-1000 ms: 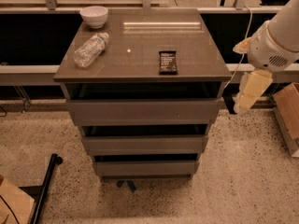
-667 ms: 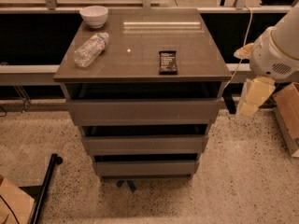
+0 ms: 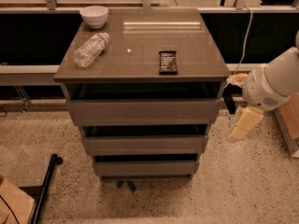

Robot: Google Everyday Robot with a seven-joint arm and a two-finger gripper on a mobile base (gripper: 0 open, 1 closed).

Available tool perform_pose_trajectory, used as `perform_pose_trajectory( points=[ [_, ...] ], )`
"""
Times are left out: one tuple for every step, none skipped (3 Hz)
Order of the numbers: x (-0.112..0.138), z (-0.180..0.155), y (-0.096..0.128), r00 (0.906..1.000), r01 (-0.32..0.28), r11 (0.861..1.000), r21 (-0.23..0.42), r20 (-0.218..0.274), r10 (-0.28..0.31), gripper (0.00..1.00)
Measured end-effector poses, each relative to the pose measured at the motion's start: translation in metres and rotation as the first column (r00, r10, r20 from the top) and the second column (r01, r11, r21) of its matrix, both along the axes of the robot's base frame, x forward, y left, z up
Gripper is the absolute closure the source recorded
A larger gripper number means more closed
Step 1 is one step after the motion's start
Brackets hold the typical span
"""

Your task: Open bottom drawer

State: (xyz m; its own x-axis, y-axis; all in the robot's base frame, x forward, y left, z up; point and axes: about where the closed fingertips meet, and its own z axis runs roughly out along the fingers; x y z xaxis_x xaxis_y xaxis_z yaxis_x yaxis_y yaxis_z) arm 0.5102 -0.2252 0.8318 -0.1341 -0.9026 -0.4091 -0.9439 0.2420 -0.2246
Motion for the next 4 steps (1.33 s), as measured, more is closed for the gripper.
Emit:
perform_pose_trajectory(
  points=[
    [0.005, -0.042, -0.004, 0.9988, 0.032, 0.999, 0.03, -0.037, -0.031, 0.0],
    [0.004, -0.052, 0.006, 0.9992, 0.015, 0.999, 0.037, -0.037, -0.013, 0.0],
    [0.007, -0.078, 0.02, 0.9985, 0.016, 0.997, 0.071, -0.052, -0.012, 0.0],
    [0.015, -0.105, 0.03, 0.9978, 0.03, 0.994, 0.11, -0.063, -0.023, 0.0]
  ],
)
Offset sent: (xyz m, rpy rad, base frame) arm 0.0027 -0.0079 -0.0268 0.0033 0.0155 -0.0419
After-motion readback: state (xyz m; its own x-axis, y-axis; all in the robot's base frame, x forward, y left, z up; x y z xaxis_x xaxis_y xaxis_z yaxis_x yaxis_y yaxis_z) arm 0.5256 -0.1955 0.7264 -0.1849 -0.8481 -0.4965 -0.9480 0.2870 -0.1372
